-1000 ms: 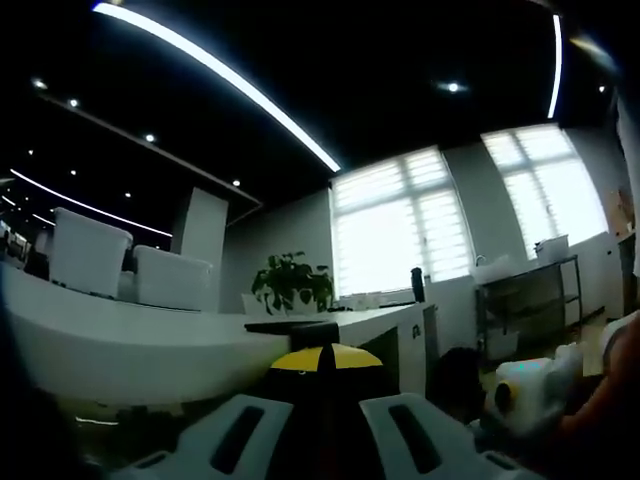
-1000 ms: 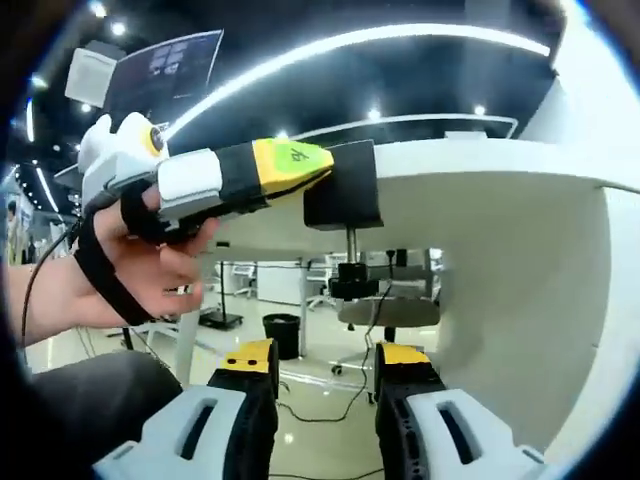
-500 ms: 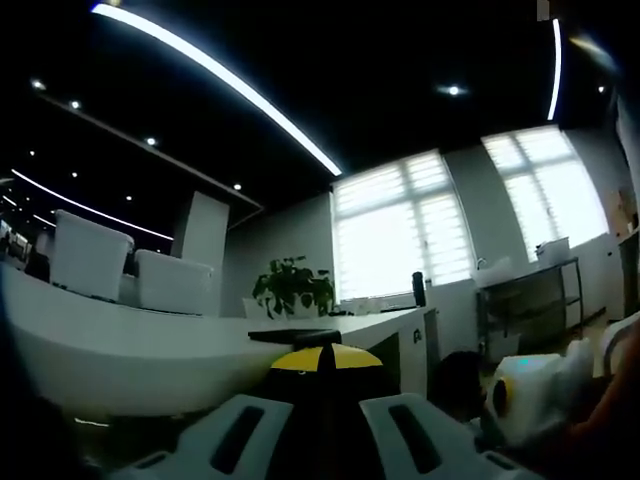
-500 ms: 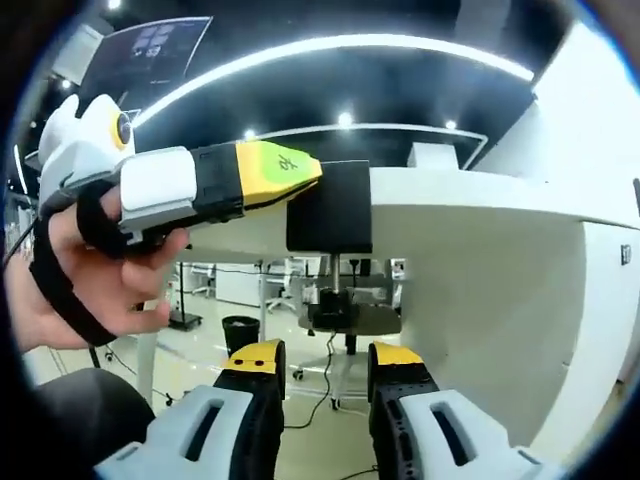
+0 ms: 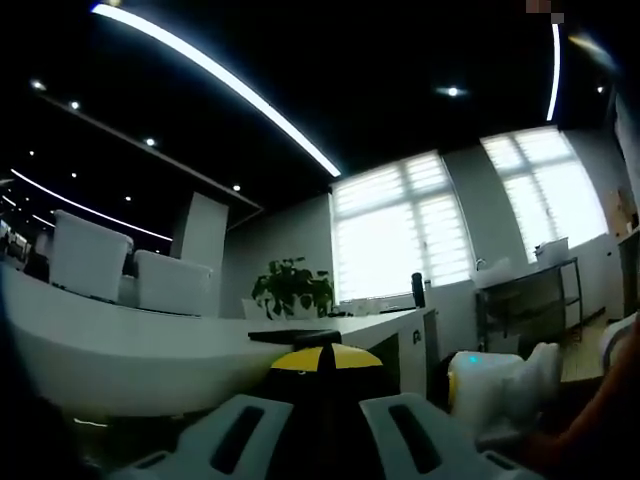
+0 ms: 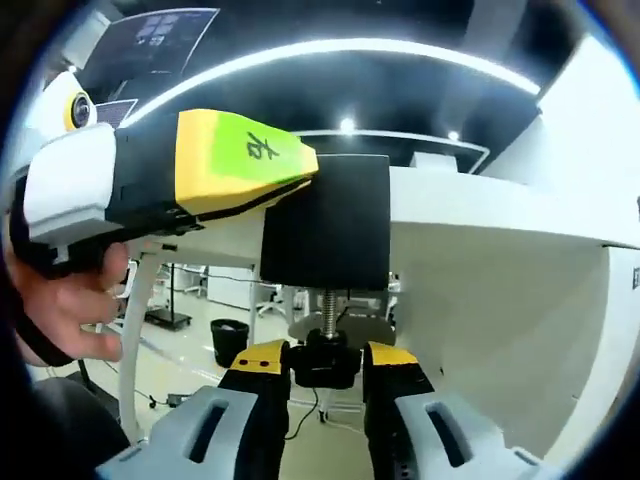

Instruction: Clamp the fixed fixture on the desktop, loosen the retaining clip, secure it to the edge of the desk, and tighten the retaining clip.

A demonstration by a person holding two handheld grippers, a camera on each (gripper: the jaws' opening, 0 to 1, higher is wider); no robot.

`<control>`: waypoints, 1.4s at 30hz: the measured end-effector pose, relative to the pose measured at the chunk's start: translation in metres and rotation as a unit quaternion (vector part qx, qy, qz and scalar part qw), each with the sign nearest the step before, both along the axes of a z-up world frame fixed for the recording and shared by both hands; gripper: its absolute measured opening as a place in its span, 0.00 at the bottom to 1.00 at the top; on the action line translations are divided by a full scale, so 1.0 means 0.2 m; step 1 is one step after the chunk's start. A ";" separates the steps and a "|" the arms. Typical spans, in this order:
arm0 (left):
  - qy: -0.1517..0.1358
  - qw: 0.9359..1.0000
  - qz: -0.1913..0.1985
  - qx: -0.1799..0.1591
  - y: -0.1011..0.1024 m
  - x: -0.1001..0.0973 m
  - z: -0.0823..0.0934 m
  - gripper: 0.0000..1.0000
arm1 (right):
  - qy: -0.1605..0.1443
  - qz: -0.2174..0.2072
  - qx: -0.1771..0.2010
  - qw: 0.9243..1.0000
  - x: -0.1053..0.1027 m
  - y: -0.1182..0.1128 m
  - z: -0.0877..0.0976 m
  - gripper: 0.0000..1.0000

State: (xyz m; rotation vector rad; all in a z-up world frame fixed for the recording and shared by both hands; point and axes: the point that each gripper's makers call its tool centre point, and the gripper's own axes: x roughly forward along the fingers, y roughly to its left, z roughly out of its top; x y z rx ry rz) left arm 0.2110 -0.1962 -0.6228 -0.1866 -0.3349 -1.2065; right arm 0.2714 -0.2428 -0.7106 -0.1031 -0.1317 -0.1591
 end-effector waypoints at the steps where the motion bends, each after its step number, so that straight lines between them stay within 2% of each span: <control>1: 0.000 1.000 0.000 0.000 0.00 0.00 0.00 0.03 | 0.001 0.002 -0.004 1.000 0.01 0.00 0.00 0.26; 10: -0.001 1.000 0.000 0.000 0.00 0.00 0.00 0.03 | 0.003 0.022 -0.003 1.000 0.06 -0.03 -0.01 0.26; 15: 0.000 1.000 -0.001 0.000 0.01 0.00 0.00 0.03 | 0.002 0.112 0.013 0.994 0.07 0.03 -0.01 0.26; 16: 0.000 1.000 -0.002 0.000 0.01 0.00 0.00 0.03 | 0.003 0.129 0.004 0.992 0.07 0.04 0.00 0.26; 18: 0.000 1.000 -0.002 0.000 0.01 0.00 0.00 0.03 | 0.004 0.162 -0.006 0.987 0.05 0.06 0.00 0.26; 22: 0.002 1.000 -0.004 -0.001 0.01 0.00 0.00 0.03 | 0.019 0.237 -0.024 0.971 0.03 0.10 0.00 0.26; 26: 0.002 1.000 -0.004 -0.001 0.01 0.00 0.00 0.03 | 0.028 0.312 -0.028 0.949 0.03 0.11 -0.01 0.26; 28: 0.002 1.000 -0.004 -0.002 0.01 0.00 0.00 0.03 | 0.021 0.340 -0.044 0.939 0.03 0.13 -0.01 0.26; 33: 0.002 1.000 -0.005 -0.004 0.01 0.00 0.00 0.03 | 0.023 0.389 -0.031 0.921 0.03 0.15 -0.01 0.26; 37: 0.002 1.000 -0.006 -0.005 0.01 0.00 0.00 0.03 | 0.030 0.411 -0.029 0.911 0.05 0.15 -0.02 0.26; 42: 0.003 1.000 -0.007 -0.006 0.01 -0.01 0.00 0.03 | 0.030 0.421 -0.022 0.906 0.06 0.15 -0.03 0.26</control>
